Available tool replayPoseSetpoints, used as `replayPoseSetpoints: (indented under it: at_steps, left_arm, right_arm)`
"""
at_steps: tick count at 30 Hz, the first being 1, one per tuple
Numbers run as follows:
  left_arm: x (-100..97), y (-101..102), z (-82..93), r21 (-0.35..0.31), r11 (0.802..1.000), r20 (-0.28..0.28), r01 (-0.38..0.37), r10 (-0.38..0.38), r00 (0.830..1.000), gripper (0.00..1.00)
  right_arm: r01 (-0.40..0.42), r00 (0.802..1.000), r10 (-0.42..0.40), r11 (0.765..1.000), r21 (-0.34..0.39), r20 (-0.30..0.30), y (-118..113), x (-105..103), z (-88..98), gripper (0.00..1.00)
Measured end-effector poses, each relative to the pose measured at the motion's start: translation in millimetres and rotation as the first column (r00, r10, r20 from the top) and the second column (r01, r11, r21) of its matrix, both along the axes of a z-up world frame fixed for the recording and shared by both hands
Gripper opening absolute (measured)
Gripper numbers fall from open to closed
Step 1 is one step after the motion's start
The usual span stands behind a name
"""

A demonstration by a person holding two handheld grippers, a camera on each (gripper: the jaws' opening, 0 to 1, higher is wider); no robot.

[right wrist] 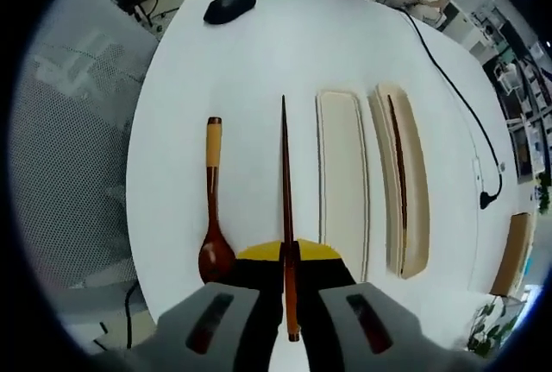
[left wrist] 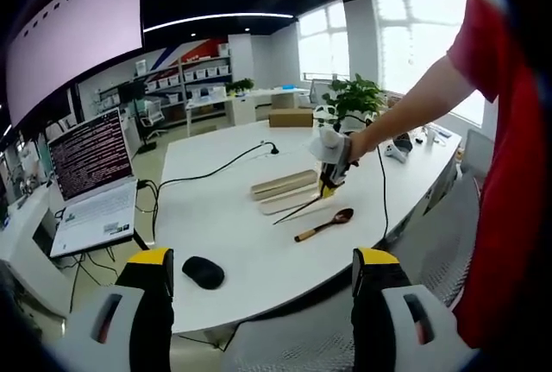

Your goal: Arrange the utensils inside the cutlery case until each visible utensil rests in its matching compartment.

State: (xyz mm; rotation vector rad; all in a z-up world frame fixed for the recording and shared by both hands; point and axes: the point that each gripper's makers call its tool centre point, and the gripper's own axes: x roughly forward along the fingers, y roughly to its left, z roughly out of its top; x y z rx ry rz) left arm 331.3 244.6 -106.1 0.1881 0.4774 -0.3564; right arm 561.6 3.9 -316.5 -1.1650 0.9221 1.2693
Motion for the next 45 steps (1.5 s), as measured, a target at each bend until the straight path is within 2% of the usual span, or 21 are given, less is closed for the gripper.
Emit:
replayPoseSetpoints:
  at_steps: [5, 13, 18, 19, 25, 27, 45]
  left_arm:
    - [0.3, 2, -1.6, -0.005, 1.000, 0.000, -0.007, 0.007, 1.000, 0.88]
    - [-2.2, 6, -5.0, 0.001, 1.000, -0.012, -0.019, 0.019, 1.000, 0.88]
    - [-4.0, 9, -5.3, 0.000, 0.999, -0.018, -0.036, 0.036, 0.999, 0.88]
    - [-4.4, 10, -5.4, 0.001, 0.999, -0.020, -0.040, 0.040, 0.999, 0.88]
    - [-5.6, 10, -7.1, 0.002, 0.999, -0.028, -0.048, 0.048, 0.998, 0.88]
    - [-5.8, 10, -7.8, 0.000, 0.999, -0.032, -0.051, 0.051, 0.998, 0.88]
    - [-3.8, 6, -10.3, -0.012, 0.999, -0.037, -0.046, 0.046, 0.998, 0.88]
  right_arm:
    - [-0.020, 1.000, 0.020, 1.000, -0.021, -0.001, 1, -2, -0.4, 0.00]
    - [0.034, 0.996, -0.038, 0.998, -0.050, -0.080, -4, -6, -27.8, 0.00]
    - [0.071, 0.992, -0.076, 0.996, -0.049, -0.101, -3, -10, -33.4, 0.00]
    - [0.070, 0.991, -0.076, 0.996, -0.050, -0.109, -3, -8, -40.7, 0.01]
    - [0.064, 0.992, -0.071, 0.996, -0.067, -0.103, -5, -3, -50.8, 0.01]
    - [0.060, 0.994, -0.067, 0.995, -0.074, -0.083, -6, -2, -51.4, 0.01]
    - [0.078, 0.993, -0.083, 0.996, -0.052, -0.090, -4, -6, -49.0, 0.05]
